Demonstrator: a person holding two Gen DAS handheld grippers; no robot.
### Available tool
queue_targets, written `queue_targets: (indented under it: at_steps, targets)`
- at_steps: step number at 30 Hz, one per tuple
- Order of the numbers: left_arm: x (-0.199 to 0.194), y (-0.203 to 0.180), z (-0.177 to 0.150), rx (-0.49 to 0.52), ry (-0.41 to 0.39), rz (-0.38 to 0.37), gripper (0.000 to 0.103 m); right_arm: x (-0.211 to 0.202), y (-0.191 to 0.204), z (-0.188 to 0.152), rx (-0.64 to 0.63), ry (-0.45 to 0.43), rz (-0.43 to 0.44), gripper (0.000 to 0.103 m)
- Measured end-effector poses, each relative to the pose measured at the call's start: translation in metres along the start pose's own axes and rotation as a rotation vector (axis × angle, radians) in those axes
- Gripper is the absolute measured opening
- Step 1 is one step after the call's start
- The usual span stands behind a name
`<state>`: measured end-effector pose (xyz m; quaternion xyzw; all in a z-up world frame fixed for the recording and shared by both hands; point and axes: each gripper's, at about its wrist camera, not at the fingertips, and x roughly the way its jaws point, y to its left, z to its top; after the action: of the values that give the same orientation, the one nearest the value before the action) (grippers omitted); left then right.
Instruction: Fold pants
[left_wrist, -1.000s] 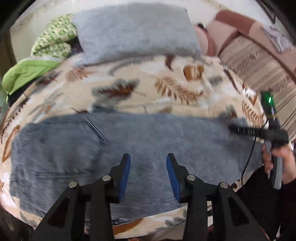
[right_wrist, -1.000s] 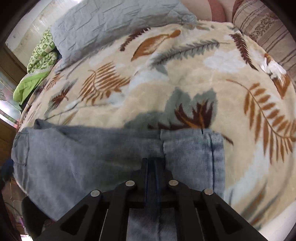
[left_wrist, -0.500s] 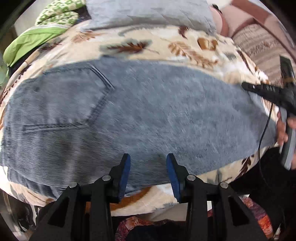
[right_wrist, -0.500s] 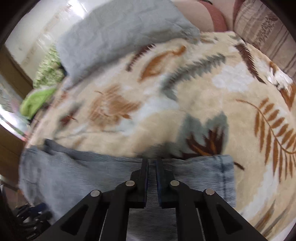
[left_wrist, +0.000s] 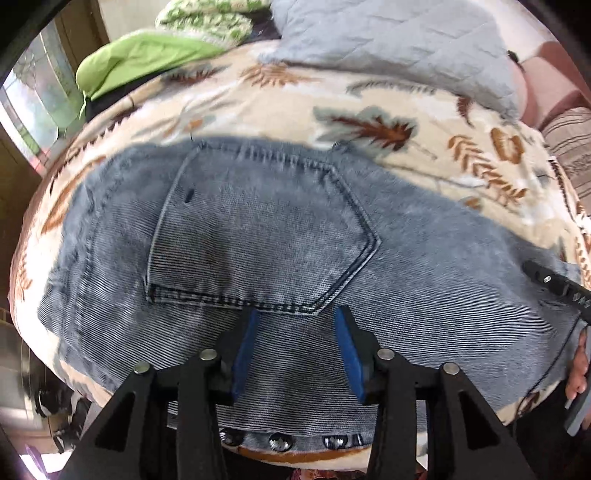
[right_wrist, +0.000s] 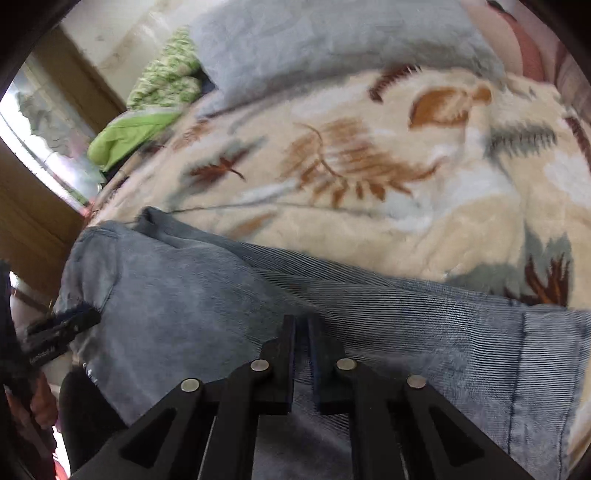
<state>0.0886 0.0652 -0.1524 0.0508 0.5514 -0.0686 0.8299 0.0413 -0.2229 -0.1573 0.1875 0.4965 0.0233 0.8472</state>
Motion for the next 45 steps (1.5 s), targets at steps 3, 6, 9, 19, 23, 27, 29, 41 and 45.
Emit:
queue_targets:
  at_steps: [3, 6, 9, 19, 23, 27, 29, 41, 45]
  targets:
    - [0.008, -0.007, -0.001, 0.010, -0.002, -0.021, 0.075, 0.003, -0.001, 0.004, 0.007, -0.005, 0.002, 0.008]
    - [0.014, -0.025, -0.006, 0.082, -0.001, 0.018, 0.093, 0.005, 0.003, 0.006, -0.009, -0.034, -0.023, 0.008]
    - [0.016, -0.032, -0.010, 0.094, -0.025, 0.032, 0.100, 0.012, 0.004, 0.012, -0.024, -0.057, -0.041, 0.008]
    - [0.015, -0.031, -0.009, 0.118, -0.014, 0.006, 0.103, -0.018, 0.013, 0.008, -0.065, -0.133, -0.035, 0.009]
    - [-0.020, -0.008, 0.005, 0.041, -0.117, 0.084, 0.103, -0.040, 0.025, 0.001, -0.122, -0.209, 0.021, 0.009]
    - [-0.049, 0.036, 0.023, -0.035, -0.178, 0.220, 0.103, -0.047, 0.042, -0.007, -0.179, -0.211, 0.072, 0.009]
    - [-0.045, 0.061, 0.030, -0.085, -0.138, 0.292, 0.103, -0.044, 0.055, -0.012, -0.229, -0.196, 0.078, 0.008]
    - [0.008, 0.072, 0.024, -0.064, 0.013, 0.263, 0.103, 0.004, 0.085, -0.039, -0.361, -0.003, 0.032, 0.009]
    - [0.004, 0.078, 0.022, -0.077, 0.032, 0.246, 0.103, 0.002, 0.075, -0.040, -0.335, 0.044, 0.072, 0.009]
